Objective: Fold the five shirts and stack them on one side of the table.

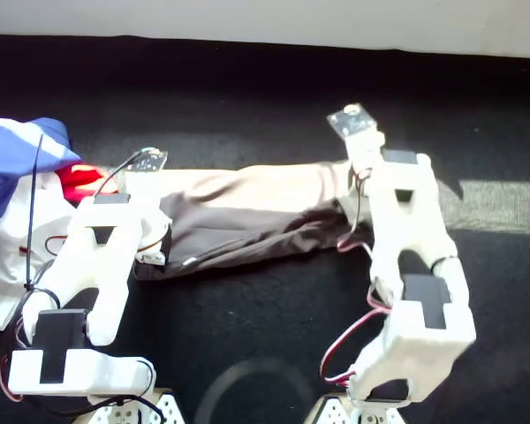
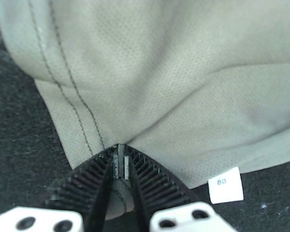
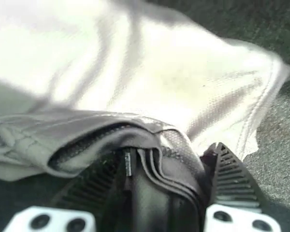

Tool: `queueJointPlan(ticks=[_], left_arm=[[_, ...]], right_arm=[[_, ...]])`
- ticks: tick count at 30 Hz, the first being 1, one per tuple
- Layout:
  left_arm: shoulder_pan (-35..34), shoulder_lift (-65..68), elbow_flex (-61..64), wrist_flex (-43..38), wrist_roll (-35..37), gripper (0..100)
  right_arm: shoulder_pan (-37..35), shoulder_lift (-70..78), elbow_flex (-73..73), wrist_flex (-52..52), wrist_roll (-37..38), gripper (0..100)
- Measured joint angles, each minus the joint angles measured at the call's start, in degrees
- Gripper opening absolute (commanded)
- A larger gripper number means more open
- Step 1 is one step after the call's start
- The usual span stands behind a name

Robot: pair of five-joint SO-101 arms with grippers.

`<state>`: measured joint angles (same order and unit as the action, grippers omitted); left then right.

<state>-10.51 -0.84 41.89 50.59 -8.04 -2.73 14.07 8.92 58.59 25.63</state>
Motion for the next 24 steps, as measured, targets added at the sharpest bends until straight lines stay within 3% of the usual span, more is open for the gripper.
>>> queueJointPlan(ticks=[5,8,13,18,24], left_arm=[[0.0,0.0,0.0,0.0,0.0,1],[0.0,0.0,0.0,0.0,0.0,1],[0.0,0.0,0.0,0.0,0.0,1],[0.0,0.0,0.0,0.0,0.0,1],[0.0,0.0,0.0,0.0,0.0,1]], right_arm=[[0.88,2.02,-9.32,0.0,-12.57,25.7],[1.49,2.02,-12.57,0.53,-16.09,25.7],[2.37,2.02,-18.99,10.02,-16.79,24.1],[2.29,2.02,-25.14,24.7,-16.79,0.2],[2.29,2.02,-26.64,36.22,-10.9,0.5]])
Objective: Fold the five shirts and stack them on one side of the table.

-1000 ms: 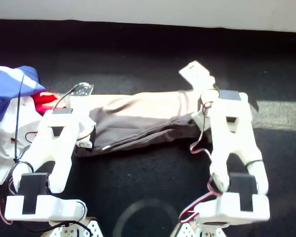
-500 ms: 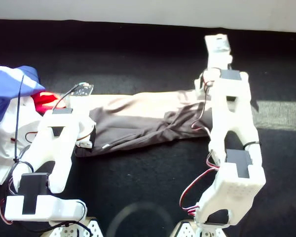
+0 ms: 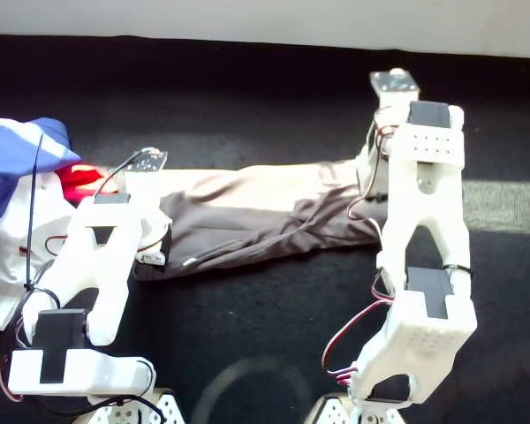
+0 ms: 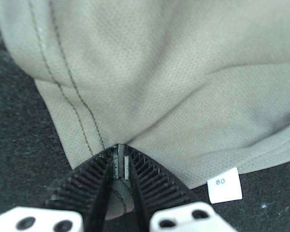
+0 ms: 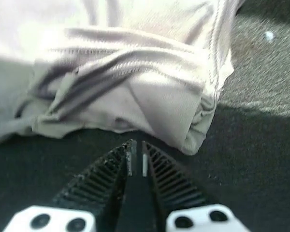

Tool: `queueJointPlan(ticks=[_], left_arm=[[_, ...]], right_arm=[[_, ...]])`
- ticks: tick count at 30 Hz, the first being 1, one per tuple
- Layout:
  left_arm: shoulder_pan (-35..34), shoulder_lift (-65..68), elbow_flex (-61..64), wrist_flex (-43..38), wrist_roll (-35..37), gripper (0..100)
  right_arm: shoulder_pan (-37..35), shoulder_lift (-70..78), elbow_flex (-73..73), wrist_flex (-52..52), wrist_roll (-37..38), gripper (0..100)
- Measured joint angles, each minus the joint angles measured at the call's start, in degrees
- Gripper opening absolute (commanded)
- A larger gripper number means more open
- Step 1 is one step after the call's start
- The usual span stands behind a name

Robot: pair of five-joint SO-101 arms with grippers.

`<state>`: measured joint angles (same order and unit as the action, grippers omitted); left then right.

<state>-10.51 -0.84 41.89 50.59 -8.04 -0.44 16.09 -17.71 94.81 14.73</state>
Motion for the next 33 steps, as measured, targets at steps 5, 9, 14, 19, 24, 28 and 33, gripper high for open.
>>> queueJointPlan(ticks=[5,9,14,19,24,28,33], left_arm=[[0.0,0.0,0.0,0.0,0.0,1],[0.0,0.0,0.0,0.0,0.0,1],[0.0,0.0,0.0,0.0,0.0,1],[0.0,0.0,0.0,0.0,0.0,1],[0.0,0.0,0.0,0.0,0.0,1],[0.0,0.0,0.0,0.0,0.0,1],[0.0,0.0,0.0,0.0,0.0,1]], right_arm=[[0.35,3.69,1.58,2.2,7.12,0.5],[3.43,10.64,1.93,-3.6,11.16,0.5],[8.26,19.34,-3.08,-10.46,11.78,0.5],[7.21,21.54,-12.66,-10.99,11.69,0.5],[3.78,21.63,-22.77,-5.45,6.07,0.5],[0.26,21.63,-32.26,3.34,2.37,0.5],[-6.24,21.54,-32.53,5.45,1.49,0.6]])
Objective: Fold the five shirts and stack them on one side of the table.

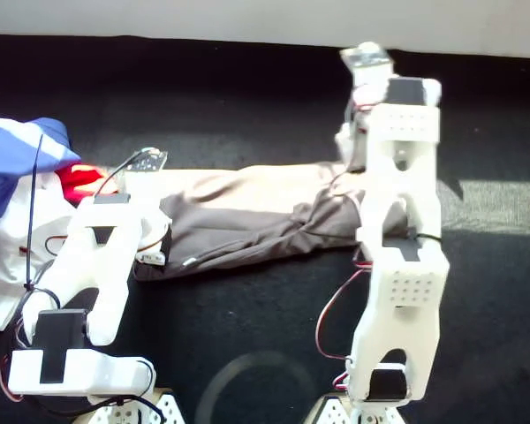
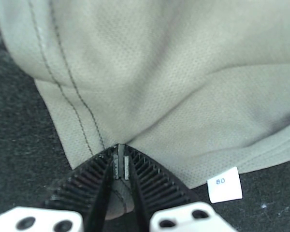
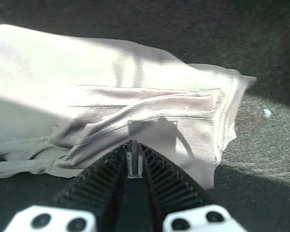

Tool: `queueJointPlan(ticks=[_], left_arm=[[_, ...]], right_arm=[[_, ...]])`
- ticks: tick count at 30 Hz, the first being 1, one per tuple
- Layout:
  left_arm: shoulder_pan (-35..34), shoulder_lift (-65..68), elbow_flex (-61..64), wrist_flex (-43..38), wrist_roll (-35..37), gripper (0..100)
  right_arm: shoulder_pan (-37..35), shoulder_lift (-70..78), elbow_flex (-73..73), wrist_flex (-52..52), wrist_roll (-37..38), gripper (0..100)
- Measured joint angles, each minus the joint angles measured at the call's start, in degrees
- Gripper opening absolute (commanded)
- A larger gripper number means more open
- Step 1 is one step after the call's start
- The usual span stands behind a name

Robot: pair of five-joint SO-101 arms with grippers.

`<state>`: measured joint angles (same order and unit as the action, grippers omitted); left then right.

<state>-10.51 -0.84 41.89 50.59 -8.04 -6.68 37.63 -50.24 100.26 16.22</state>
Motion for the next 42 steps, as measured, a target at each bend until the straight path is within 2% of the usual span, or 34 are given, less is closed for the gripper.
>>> queueJointPlan(ticks=[8,14,18,29,37,42], left_arm=[[0.0,0.0,0.0,0.0,0.0,1],[0.0,0.0,0.0,0.0,0.0,1],[0.0,0.0,0.0,0.0,0.0,1],[0.0,0.0,0.0,0.0,0.0,1],[0.0,-0.88,0.0,0.0,0.0,1],[0.35,-7.38,-5.98,6.24,-0.09,1]], right_arm=[[-15.21,-0.26,12.31,-2.11,0.0,0.6],[-19.69,-0.26,20.48,-10.46,0.0,0.6],[-22.33,-0.26,25.23,-11.52,0.0,0.6],[-22.77,-0.44,27.87,-3.43,0.0,0.6],[-22.59,-9.23,15.47,-1.23,0.0,0.9],[-15.91,-14.42,12.4,0.09,0.0,2.2]])
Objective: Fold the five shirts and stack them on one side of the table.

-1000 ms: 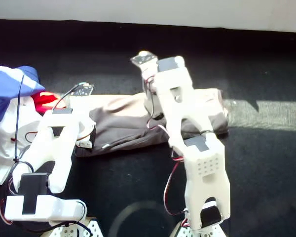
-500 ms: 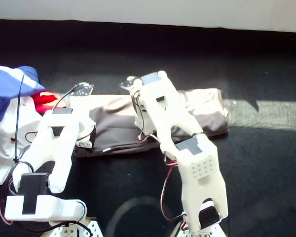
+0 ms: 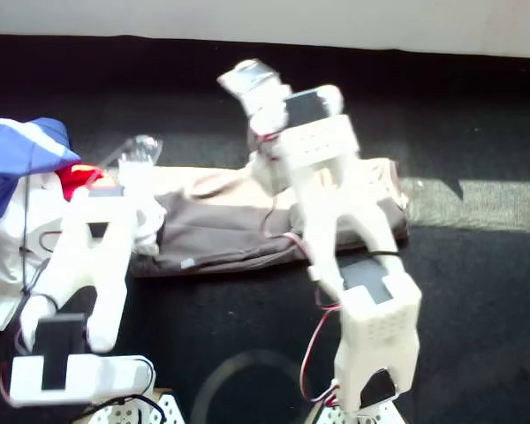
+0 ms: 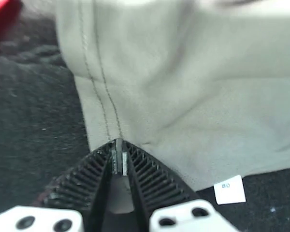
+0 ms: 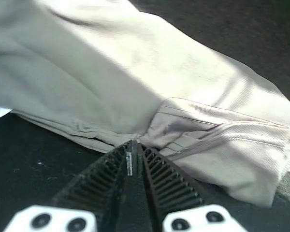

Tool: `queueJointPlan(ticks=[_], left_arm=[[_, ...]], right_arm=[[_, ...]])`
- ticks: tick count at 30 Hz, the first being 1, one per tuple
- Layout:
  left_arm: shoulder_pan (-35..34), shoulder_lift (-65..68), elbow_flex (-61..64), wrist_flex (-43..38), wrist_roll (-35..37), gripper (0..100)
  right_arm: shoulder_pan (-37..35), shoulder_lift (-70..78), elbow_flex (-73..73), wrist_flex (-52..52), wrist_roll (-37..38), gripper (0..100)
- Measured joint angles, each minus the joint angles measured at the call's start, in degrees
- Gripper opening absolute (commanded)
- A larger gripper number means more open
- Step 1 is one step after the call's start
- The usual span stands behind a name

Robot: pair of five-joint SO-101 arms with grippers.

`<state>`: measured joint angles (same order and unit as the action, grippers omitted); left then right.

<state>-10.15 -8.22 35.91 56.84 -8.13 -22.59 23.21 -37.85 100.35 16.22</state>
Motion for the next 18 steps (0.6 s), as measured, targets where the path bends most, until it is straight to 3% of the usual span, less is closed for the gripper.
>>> queueJointPlan(ticks=[5,9,13,18], left_arm=[[2.73,-10.46,-7.03,10.46,0.62,1],[0.26,-11.96,-6.95,12.4,6.15,11],[-5.8,-6.07,-6.68,10.29,11.25,23],[-9.14,5.71,-11.6,9.85,14.33,23]], right_arm=[[11.87,-1.14,1.14,0.09,0.0,12.5],[18.29,-5.1,5.54,0.09,0.0,13.4],[21.27,-12.04,12.04,0.09,0.0,13.4],[21.54,-21.27,21.71,0.09,0.0,13.4]])
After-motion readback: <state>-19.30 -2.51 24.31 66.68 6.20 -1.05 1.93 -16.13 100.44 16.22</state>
